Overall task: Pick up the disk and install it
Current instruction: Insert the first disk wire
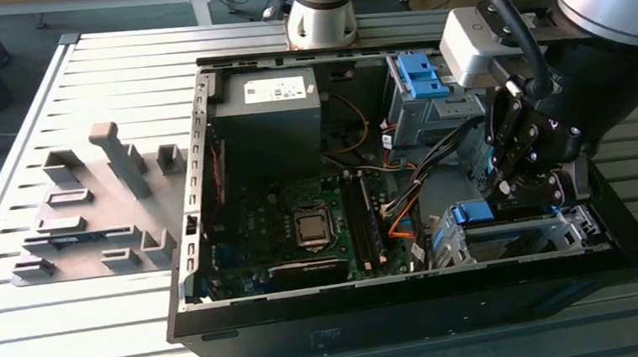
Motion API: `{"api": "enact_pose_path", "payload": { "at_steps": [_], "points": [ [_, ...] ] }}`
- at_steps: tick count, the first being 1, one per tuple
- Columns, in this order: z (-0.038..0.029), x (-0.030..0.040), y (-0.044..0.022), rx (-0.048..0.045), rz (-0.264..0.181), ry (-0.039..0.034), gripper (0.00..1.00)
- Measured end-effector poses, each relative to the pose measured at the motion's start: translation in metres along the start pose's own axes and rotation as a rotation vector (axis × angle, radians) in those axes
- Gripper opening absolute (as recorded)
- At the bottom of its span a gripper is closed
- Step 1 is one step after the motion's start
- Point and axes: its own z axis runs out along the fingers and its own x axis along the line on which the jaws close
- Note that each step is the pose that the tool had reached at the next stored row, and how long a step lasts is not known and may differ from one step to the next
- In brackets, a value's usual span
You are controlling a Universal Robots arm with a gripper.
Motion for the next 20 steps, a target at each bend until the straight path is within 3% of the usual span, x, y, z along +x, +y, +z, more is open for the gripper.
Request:
{"api": "enact_pose_path", "payload": {
  "at_steps": [12,14,20],
  "points": [
    [0.0002,-0.0001,-0.0026,0.0,0.0,-0.0004,0.11],
    [0.0004,-0.0002,-0.0067,0.0,0.0,-0.0002,0.11],
    [0.0015,-0.0012,-0.0315,-0.0031,0.0,-0.0002,0.11]
  ]
}}
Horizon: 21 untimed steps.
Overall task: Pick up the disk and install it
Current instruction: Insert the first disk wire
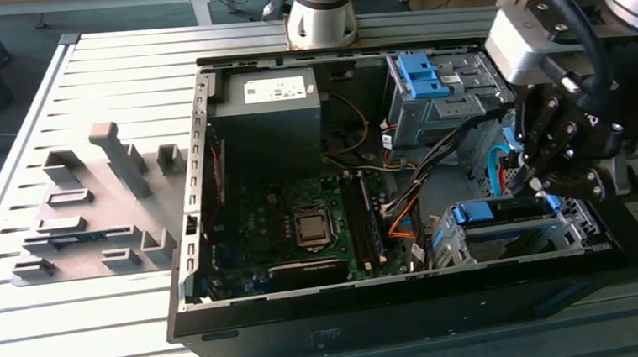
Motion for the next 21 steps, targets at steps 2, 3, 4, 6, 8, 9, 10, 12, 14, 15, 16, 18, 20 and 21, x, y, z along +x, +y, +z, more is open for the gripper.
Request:
{"api": "enact_pose_path", "payload": {
  "at_steps": [2,3,4,6,8,9,10,12,14,15,16,18,20,21],
  "points": [
    [0.0004,-0.0003,-0.0062,-0.0003,0.0,0.0001,0.11],
    [0.0007,-0.0005,-0.0087,-0.0003,0.0,0.0001,0.11],
    [0.001,-0.0008,-0.0112,-0.0003,0.0,0.0,0.11],
    [0.0016,-0.0016,-0.0145,-0.0003,0.0,0.0003,0.11],
    [0.0025,-0.0037,-0.018,-0.0003,0.0,0.0002,0.11],
    [0.0027,-0.005,-0.0194,-0.0003,0.0,0.0006,0.11],
    [0.003,-0.0065,-0.0206,-0.0002,0.0,0.0015,0.11],
    [0.0037,-0.0108,-0.0227,-0.0002,0.0,0.0026,0.11],
    [0.0043,-0.0166,-0.0251,-0.0002,0.0,0.0028,0.11],
    [0.0045,-0.0195,-0.026,-0.0002,0.0,0.0029,0.11],
    [0.0047,-0.0215,-0.0264,-0.0002,0.0,0.0029,0.11],
    [0.005,-0.0255,-0.0272,-0.0002,0.0,0.0029,0.11],
    [0.0055,-0.0286,-0.0276,-0.0012,-0.001,0.0031,0.11],
    [0.0056,-0.0287,-0.0276,-0.0018,0.0,0.0029,0.11]
  ]
}}
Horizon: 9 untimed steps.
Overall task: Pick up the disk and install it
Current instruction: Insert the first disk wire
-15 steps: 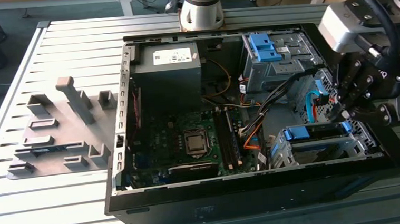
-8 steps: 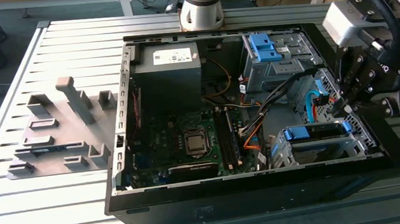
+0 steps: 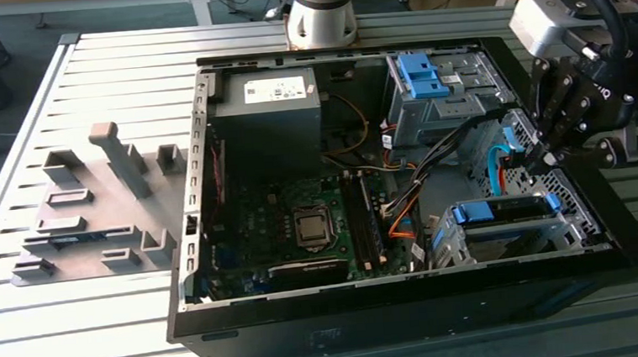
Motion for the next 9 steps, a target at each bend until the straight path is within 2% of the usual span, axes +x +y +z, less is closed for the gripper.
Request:
{"api": "enact_pose_path", "payload": {
  "at_steps": [3,8,9],
  "points": [
    [0.0002,-0.0004,-0.0004,-0.0008,0.0,0.0013,0.11],
    [0.0025,-0.0059,-0.0028,-0.0142,0.0,0.0352,0.11],
    [0.0028,-0.007,-0.0033,-0.0164,0.0,0.0383,0.11]
  ]
}}
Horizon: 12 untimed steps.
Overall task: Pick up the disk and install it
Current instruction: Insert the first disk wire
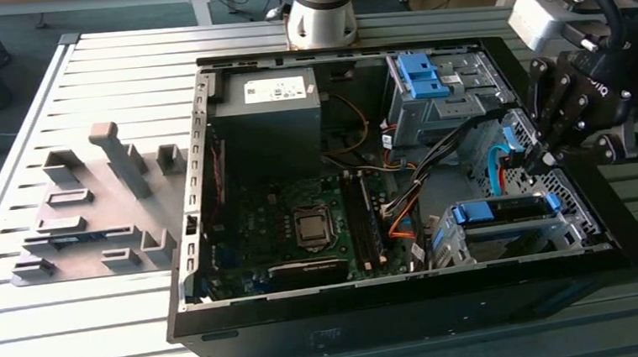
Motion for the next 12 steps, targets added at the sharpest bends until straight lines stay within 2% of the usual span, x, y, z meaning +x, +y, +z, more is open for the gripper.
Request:
{"api": "enact_pose_path", "payload": {
  "at_steps": [3,4,12],
  "points": [
    [0.0003,-0.0035,-0.0014,-0.0017,-0.001,0.0,0.17],
    [0.0004,-0.0048,-0.0022,-0.0024,-0.001,0.0001,0.24],
    [0.0031,-0.0116,-0.0094,-0.0104,-0.004,0.0004,0.24]
  ]
}}
